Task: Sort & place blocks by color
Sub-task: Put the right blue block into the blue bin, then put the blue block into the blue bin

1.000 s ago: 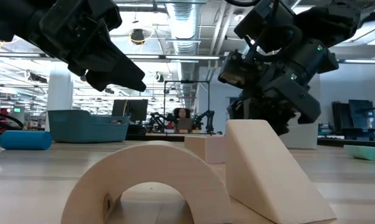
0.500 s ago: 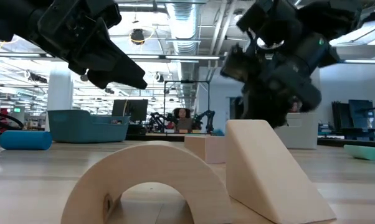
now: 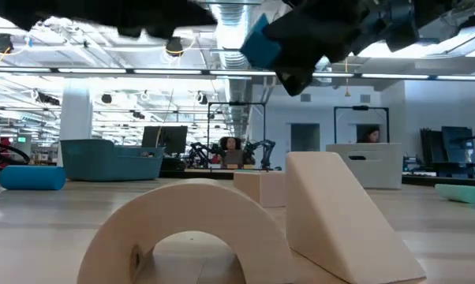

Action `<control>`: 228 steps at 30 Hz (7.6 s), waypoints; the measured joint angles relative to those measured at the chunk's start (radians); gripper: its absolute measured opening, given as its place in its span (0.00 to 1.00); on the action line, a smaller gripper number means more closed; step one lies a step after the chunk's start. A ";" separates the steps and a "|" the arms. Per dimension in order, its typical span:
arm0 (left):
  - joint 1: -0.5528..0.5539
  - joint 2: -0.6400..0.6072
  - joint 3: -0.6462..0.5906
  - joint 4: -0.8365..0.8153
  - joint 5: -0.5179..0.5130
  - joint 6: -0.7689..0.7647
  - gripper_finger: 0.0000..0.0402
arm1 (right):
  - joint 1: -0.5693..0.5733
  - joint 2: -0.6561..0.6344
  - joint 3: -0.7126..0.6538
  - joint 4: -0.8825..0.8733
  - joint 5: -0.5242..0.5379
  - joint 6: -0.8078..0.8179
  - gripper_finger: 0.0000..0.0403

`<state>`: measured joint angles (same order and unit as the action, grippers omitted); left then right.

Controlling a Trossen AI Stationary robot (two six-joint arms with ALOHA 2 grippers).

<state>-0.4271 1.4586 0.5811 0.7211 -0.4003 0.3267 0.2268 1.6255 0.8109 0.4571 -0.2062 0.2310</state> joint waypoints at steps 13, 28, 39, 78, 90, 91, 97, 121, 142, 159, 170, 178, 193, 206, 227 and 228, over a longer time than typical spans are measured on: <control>0.028 0.000 0.080 -0.062 0.060 0.324 0.60 | -0.079 0.000 0.002 0.199 -0.065 0.159 0.40; 0.442 -0.254 0.220 -0.442 0.543 0.248 0.60 | -0.329 -0.081 0.023 0.261 -0.227 0.603 0.40; 0.508 -0.363 0.522 -0.743 0.774 0.007 0.60 | -0.323 -0.191 0.331 -0.111 -0.216 0.640 0.40; 0.665 -0.145 0.568 -0.648 0.978 0.083 0.60 | -0.433 -0.180 0.439 -0.374 -0.381 0.414 0.41; 0.653 -0.126 0.570 -0.636 0.991 0.063 0.60 | -0.432 -0.180 0.439 -0.379 -0.396 0.413 0.41; 0.652 -0.123 0.569 -0.644 0.988 0.054 0.60 | -0.428 -0.179 0.439 -0.379 -0.397 0.415 0.41; 0.644 -0.113 0.569 -0.644 0.979 0.050 0.60 | -0.410 -0.143 0.440 -0.358 -0.397 0.430 0.41; 0.640 -0.142 0.568 -0.700 0.958 0.001 0.27 | -0.410 -0.136 0.440 -0.310 -0.386 0.441 0.42; 0.874 -0.488 0.298 -1.148 0.223 -0.417 0.27 | -0.466 -0.156 0.440 -0.440 0.041 0.384 0.40; 1.066 -0.497 -0.058 -1.149 0.010 -0.824 0.27 | -0.316 -0.155 0.336 -0.535 0.218 0.453 0.39; 1.145 -0.334 -0.063 -1.181 0.038 -0.891 0.27 | -0.267 -0.144 0.334 -0.688 0.292 0.515 0.39; 1.186 -0.237 -0.063 -1.188 0.084 -0.966 0.31 | -0.259 -0.144 0.324 -0.688 0.302 0.548 0.42; 1.237 -0.165 -0.029 -1.181 0.128 -0.948 0.47 | -0.291 -0.144 0.324 -0.691 0.279 0.550 0.43; 1.199 -0.340 0.156 -1.384 0.184 -0.764 0.53 | -0.287 -0.131 0.324 -0.665 0.258 0.551 0.47; 0.837 -0.916 0.161 -1.451 0.468 -0.517 0.53 | -0.199 0.518 0.808 -0.353 0.255 0.021 0.63; 0.823 -0.924 0.161 -1.467 0.464 -0.504 0.53 | -0.197 0.554 0.850 -0.354 0.255 0.000 0.64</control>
<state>0.3959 0.5350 0.7422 -0.7459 0.0635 -0.1775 0.0296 2.1792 1.6607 0.1028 0.0491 0.2306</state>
